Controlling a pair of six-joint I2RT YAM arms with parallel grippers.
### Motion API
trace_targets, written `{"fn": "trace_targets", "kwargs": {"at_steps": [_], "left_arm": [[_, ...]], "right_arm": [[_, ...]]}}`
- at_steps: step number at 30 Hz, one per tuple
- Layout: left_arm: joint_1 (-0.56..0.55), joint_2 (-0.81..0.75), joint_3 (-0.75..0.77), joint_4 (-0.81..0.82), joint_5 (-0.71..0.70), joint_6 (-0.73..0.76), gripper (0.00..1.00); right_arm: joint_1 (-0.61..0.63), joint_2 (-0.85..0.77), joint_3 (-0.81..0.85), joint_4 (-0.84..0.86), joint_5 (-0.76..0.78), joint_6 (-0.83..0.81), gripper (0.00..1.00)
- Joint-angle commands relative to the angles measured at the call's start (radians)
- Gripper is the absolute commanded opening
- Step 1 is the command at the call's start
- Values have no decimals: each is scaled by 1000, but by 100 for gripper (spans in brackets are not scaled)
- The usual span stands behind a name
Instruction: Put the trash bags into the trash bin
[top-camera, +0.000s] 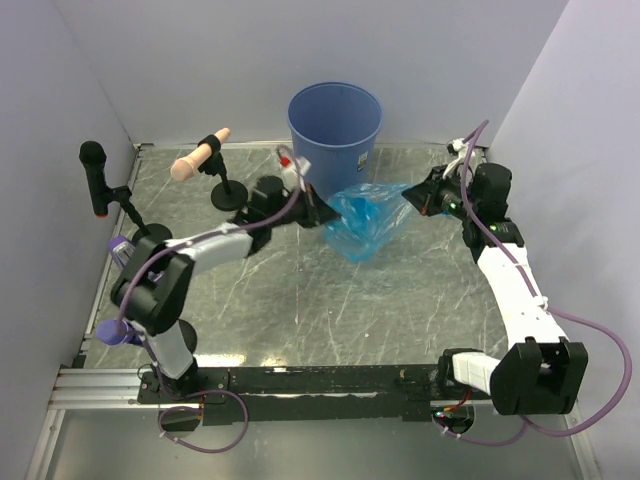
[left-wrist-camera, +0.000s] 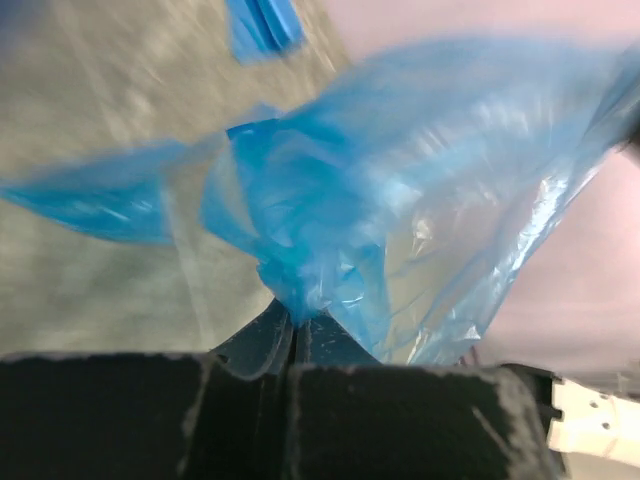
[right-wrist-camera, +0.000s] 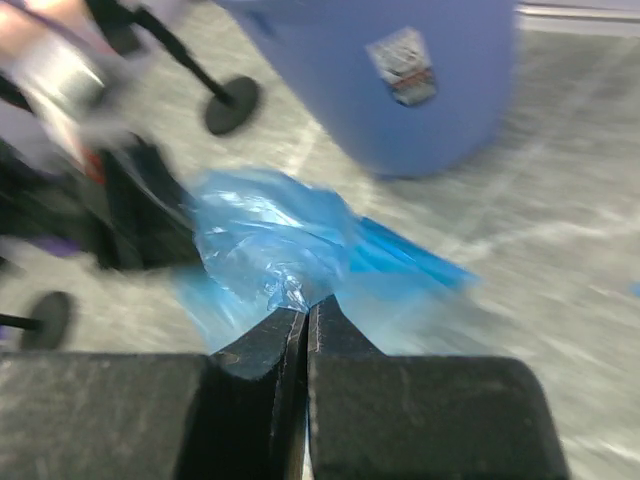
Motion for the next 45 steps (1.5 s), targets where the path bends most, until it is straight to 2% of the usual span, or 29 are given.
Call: {"fn": "trace_targets", "kwargs": {"at_steps": [1, 4, 6, 8, 11, 15, 17, 21, 24, 28, 31, 33, 35, 36, 38, 39, 41, 42, 44, 45], "left_arm": [[106, -100, 87, -250, 66, 184, 1], [105, -91, 180, -416, 101, 300, 1], [91, -59, 270, -584, 120, 412, 1], [86, -36, 359, -770, 84, 536, 1], [94, -65, 398, -886, -30, 688, 1], [94, -140, 364, -860, -228, 753, 1], [96, -140, 389, -884, -282, 765, 0], [108, -145, 461, -921, -222, 747, 1], [109, -154, 540, -910, -161, 724, 0], [108, -131, 747, -930, -107, 699, 0], [109, -103, 947, -900, -124, 704, 1], [105, -88, 1094, -817, -147, 731, 1], [94, -111, 1147, -631, -173, 782, 1], [79, -137, 1138, -505, -173, 866, 1], [15, -186, 1083, -223, -182, 1028, 1], [-30, -206, 1049, -111, -175, 1138, 1], [-129, -255, 962, -7, -121, 1336, 1], [-176, -302, 865, 7, -131, 1448, 1], [-243, -420, 553, 1, -187, 1576, 1], [-250, -492, 353, -66, -191, 1650, 1]], "right_arm": [[-26, -35, 10, -131, 33, -233, 0], [-17, -53, -2, -134, 2, -241, 0], [-6, -52, 2, -156, 13, -259, 0], [-6, -42, 18, -179, 68, -287, 0], [-17, -21, 70, -226, 102, -328, 0], [-14, -12, 81, -225, 109, -331, 0], [-14, -7, 65, -206, 125, -305, 0], [26, -16, 76, -177, -18, -239, 0], [81, -9, 155, -191, -42, -221, 0], [124, 48, 388, -241, -59, -233, 0], [129, 118, 628, -243, -41, -212, 0], [137, 163, 805, -222, -17, -218, 0], [147, 183, 959, -136, -21, -235, 0], [158, 179, 996, -64, -39, -268, 0], [224, 136, 1023, 40, -36, -436, 0], [280, 93, 991, 89, -30, -543, 0], [363, -10, 859, 143, -10, -766, 0], [387, -75, 751, 156, 6, -849, 0], [394, -224, 426, 99, 26, -972, 0], [394, -301, 239, -15, 45, -1042, 0]]}}
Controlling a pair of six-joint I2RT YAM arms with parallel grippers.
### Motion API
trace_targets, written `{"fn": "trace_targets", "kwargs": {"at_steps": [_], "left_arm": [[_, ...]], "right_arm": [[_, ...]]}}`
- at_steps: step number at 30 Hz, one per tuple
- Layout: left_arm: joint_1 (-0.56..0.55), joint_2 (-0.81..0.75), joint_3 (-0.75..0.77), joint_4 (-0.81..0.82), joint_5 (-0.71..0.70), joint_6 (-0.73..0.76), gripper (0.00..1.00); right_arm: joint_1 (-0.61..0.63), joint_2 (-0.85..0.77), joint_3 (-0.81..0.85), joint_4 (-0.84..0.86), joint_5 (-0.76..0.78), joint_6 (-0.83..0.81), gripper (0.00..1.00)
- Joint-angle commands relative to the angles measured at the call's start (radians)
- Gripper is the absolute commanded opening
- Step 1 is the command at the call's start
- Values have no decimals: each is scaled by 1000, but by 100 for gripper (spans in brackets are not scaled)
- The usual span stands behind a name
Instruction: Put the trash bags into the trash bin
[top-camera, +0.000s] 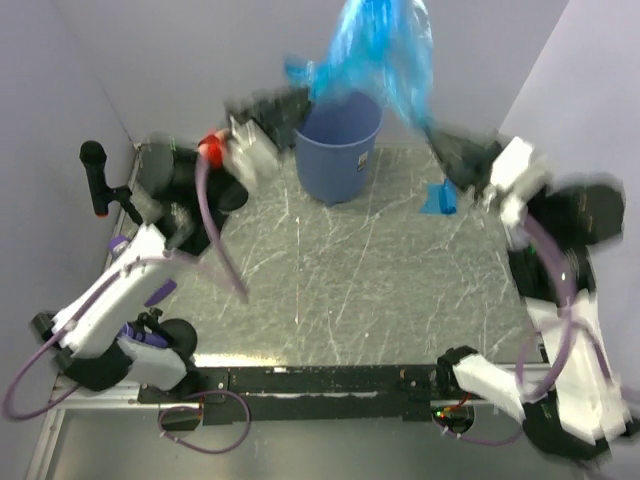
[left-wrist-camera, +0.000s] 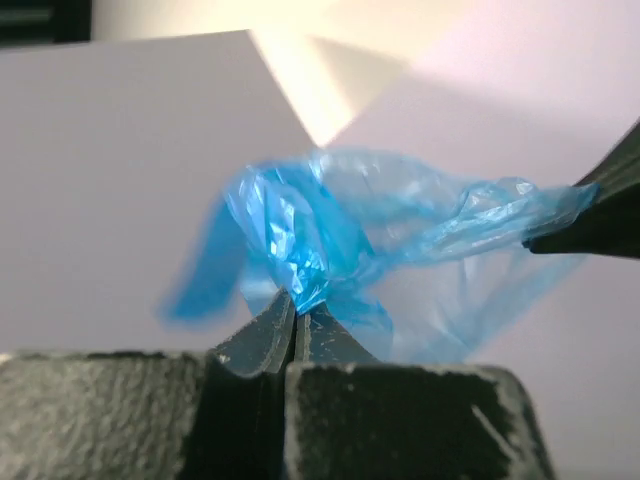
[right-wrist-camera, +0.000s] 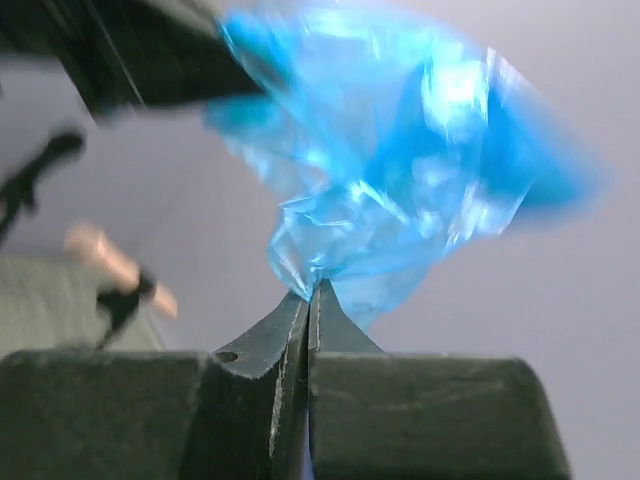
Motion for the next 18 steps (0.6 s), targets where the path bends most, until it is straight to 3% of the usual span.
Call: {"fn": "trace_targets", "kwargs": {"at_steps": [1, 2, 4, 5, 7, 9, 12, 14, 16, 18], "left_arm": [[-80, -230, -642, -17, -28, 466, 1], [-91, -284, -914, -77, -25, 539, 0], [-161, -400, -1224, -194, -11, 796, 0], [-184, -465, -1336, -167, 16, 848, 1], [-241, -540, -1389, -86, 50, 752, 1], [-288, -498, -1249, -227, 6, 622, 1], [-284, -343, -945, -334, -190, 209, 1], [-250, -186, -671, -518, -261, -4, 1], [-201, -50, -328, -648, -313, -127, 1], [-175, 36, -152, -568, -475, -111, 1]], "right_arm": [[20, -306, -633, -185, 73, -440, 0], [20, -396, -799, -310, 79, -480, 0], [23, -585, -999, -581, 6, -600, 0], [26, -671, -1051, -645, -34, -546, 0], [28, -776, -1073, -643, -80, -364, 0], [29, -773, -1032, -570, -39, -158, 0], [28, -570, -826, -520, 61, 84, 0], [17, -406, -652, -499, 86, 203, 0], [11, -264, -442, -455, 133, 219, 0], [11, -138, -307, -314, 272, 185, 0]]}}
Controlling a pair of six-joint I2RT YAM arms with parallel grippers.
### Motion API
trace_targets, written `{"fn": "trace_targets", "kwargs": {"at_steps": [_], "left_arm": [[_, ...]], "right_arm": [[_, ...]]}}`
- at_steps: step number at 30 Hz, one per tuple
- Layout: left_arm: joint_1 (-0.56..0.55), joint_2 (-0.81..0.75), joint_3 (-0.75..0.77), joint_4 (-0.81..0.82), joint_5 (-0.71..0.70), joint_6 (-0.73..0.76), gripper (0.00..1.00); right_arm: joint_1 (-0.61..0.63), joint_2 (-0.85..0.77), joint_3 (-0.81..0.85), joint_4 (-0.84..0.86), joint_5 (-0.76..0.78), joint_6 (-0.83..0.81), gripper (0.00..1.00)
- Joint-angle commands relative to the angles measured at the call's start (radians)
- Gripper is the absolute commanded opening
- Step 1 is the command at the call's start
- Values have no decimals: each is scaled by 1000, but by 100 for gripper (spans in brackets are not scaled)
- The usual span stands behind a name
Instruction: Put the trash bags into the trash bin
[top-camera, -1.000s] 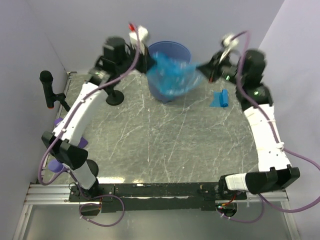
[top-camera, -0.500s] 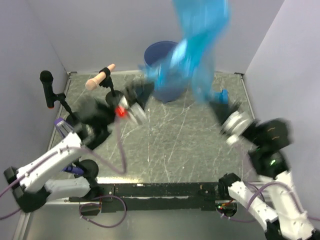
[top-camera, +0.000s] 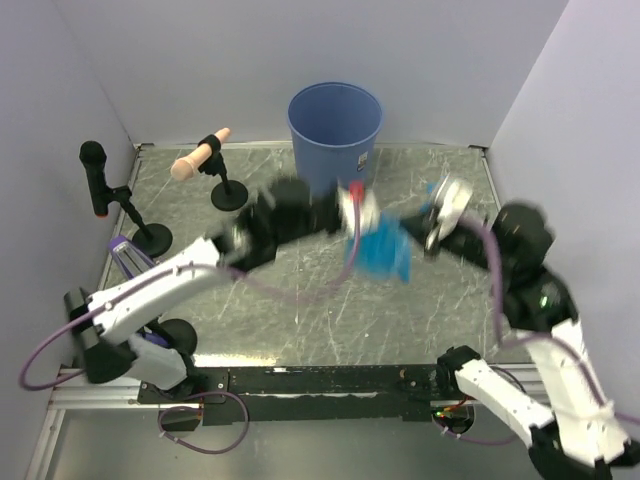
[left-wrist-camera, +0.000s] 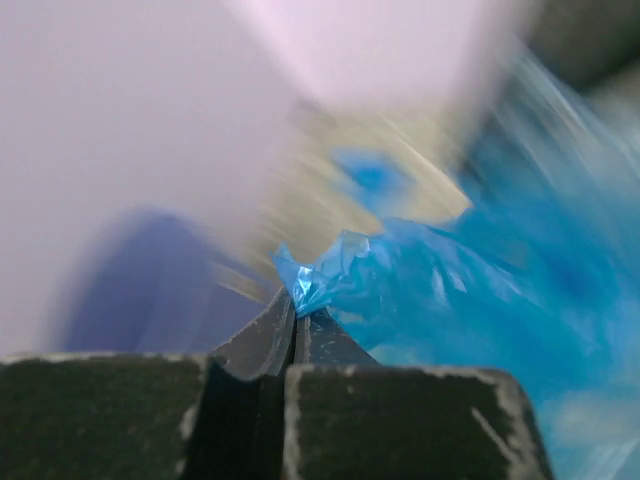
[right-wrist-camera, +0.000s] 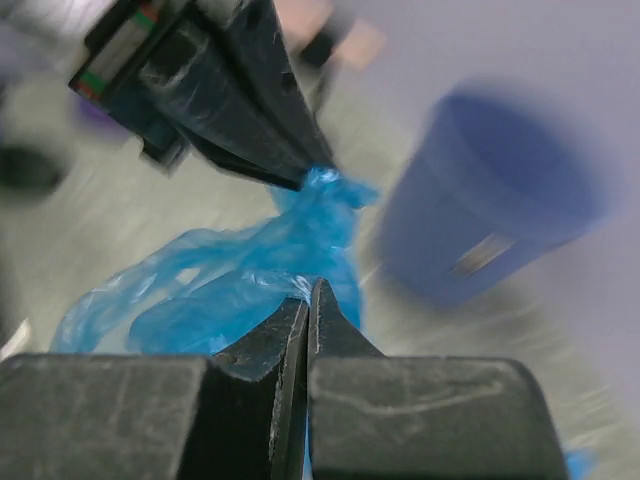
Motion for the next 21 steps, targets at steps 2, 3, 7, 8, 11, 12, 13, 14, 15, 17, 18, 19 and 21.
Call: {"fn": "trace_targets", "kwargs": {"at_steps": [2, 3, 7, 8, 11, 12, 13, 14, 15, 17, 18, 19, 21], "left_arm": [[89, 172, 511, 151, -374, -127, 1], [95, 212, 591, 235, -386, -44, 1], [69, 301, 845, 622, -324, 220, 1], [54, 304, 882, 691, -278, 277, 1], [-34, 223, 692, 917, -156, 460, 1], [-51, 136, 557, 970, -132, 498, 0], [-58, 67, 369, 1010, -125, 519, 1], [-60, -19, 155, 1020, -125, 526, 1], [-60, -98, -39, 958, -125, 544, 1], [-42, -267, -444, 645, -72, 607, 1], [-37, -350, -634, 435, -11, 745, 0], [-34, -434, -806, 269, 40, 906, 1], [-35, -600, -1046, 363, 135, 920, 1]], "right_arm": [[-9, 298, 394, 377, 308, 42, 0], [-10, 347, 493, 432, 335, 11, 0], [-7, 386, 721, 719, 213, -34, 0], [-1, 369, 739, 789, 159, -43, 0], [14, 271, 645, 796, 13, -139, 0], [19, 230, 561, 778, -12, -193, 0], [22, 169, 437, 734, -27, -271, 0], [22, 110, 305, 677, -27, -358, 0], [23, 40, 122, 603, 5, -465, 0], [25, -31, -224, 369, 115, -689, 0], [29, -22, -325, 70, 144, -783, 0], [25, -18, -377, -136, 107, -822, 0], [25, -91, -446, -277, 19, -845, 0]]}}
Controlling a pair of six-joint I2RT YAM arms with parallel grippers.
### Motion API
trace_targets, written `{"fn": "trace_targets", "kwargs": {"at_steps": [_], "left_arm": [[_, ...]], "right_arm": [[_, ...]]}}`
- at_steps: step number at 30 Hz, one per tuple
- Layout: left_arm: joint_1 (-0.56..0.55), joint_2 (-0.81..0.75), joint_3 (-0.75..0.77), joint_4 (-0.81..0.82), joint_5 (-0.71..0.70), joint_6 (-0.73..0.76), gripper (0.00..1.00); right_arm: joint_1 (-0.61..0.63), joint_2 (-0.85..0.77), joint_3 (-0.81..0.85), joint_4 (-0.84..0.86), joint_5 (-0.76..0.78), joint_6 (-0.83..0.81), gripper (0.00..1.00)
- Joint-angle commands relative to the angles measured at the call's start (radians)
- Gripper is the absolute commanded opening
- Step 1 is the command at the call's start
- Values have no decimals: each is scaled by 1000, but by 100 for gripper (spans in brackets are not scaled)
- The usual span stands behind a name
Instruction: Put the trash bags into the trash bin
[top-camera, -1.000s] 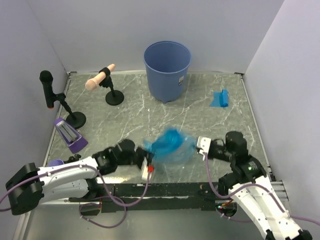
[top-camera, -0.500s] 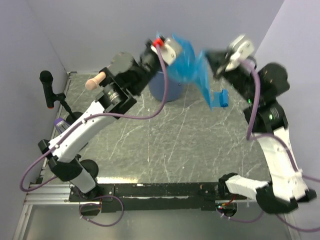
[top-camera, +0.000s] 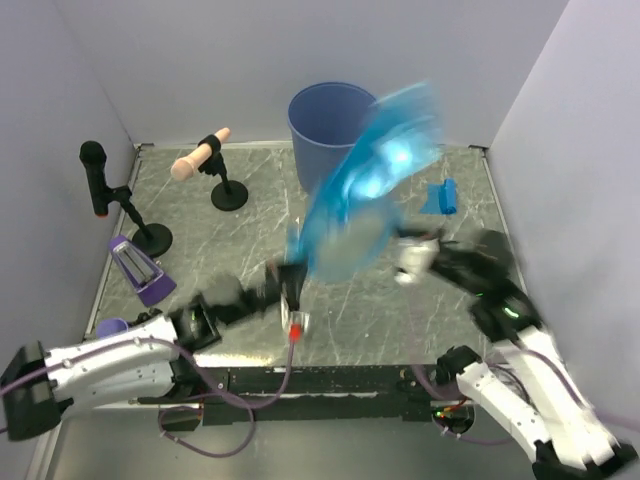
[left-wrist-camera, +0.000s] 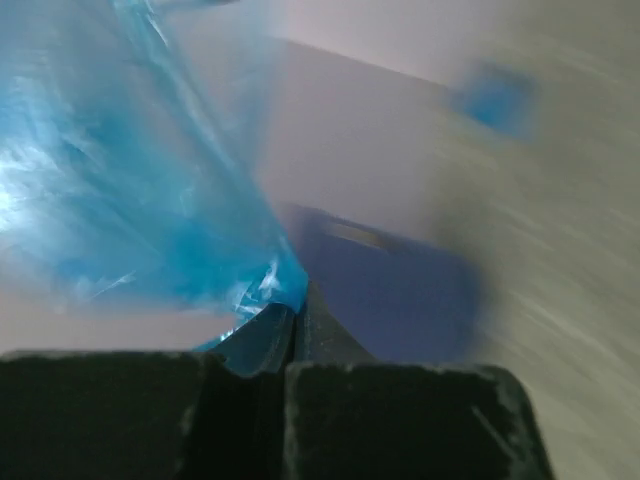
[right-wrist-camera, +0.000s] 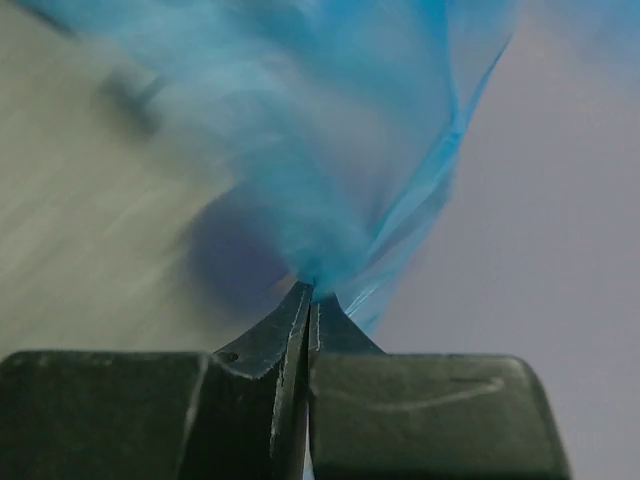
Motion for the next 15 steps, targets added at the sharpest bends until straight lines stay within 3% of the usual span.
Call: {"fn": "trace_targets", "kwargs": {"at_steps": [1, 4, 8, 9, 12, 15], "left_arm": [[-8, -215, -403, -266, 273, 154, 0], [-60, -152, -197, -481, 251, -41, 1], [-59, 67, 121, -508, -37, -661, 1], [-39, 120, 217, -564, -100, -777, 0], [119, 236, 469, -676, -29, -1084, 1], [255, 388, 734, -817, -69, -1177, 0]], "right_arm": [[-3, -13, -242, -654, -111, -199, 0], [0, -157, -229, -465, -216, 123, 0], [-1, 6, -58, -353, -213, 519, 0], [-1, 61, 4, -362, -190, 608, 0], [-14, 242, 217, -376, -100, 785, 0], [-43, 389, 403, -308, 96, 809, 0]]}}
